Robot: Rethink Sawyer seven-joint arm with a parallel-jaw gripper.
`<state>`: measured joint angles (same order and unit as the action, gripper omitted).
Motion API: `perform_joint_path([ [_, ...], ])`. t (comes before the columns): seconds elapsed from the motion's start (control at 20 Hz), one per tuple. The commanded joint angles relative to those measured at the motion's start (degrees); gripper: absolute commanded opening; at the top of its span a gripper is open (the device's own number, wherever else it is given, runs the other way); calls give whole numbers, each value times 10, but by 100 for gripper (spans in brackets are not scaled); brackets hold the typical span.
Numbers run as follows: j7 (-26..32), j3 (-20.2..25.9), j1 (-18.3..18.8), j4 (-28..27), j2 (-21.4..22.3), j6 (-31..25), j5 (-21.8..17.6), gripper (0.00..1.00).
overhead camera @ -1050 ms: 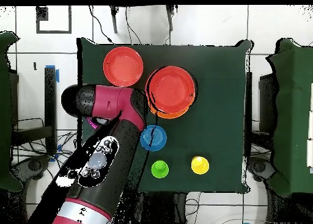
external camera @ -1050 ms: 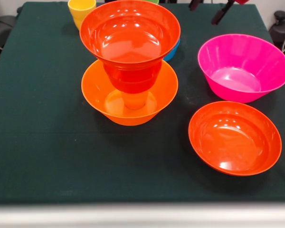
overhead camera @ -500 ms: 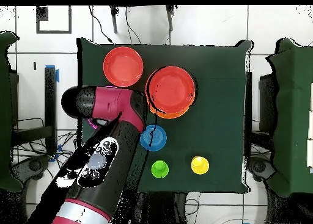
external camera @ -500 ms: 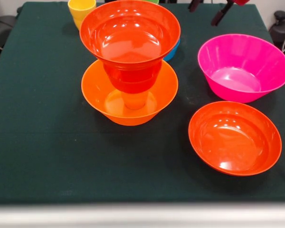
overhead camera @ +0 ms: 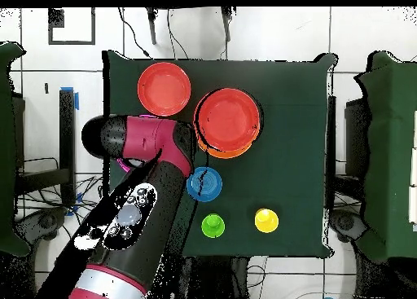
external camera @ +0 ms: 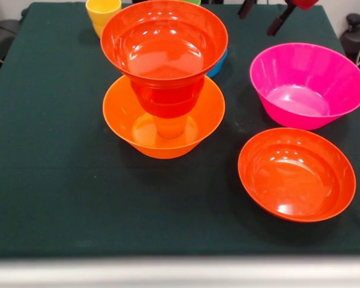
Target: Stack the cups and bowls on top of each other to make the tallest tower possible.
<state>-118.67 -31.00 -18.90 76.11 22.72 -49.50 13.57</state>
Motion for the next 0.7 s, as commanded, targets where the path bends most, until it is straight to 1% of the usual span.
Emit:
perform_joint_path([
  [0.05, -118, 72, -8, 44, -46, 50, 8, 100],
  [0.45, -121, 72, -11, 52, -57, 82, 7, 100],
  [0.7, -131, 65, -18, 57, -55, 75, 14, 100],
])
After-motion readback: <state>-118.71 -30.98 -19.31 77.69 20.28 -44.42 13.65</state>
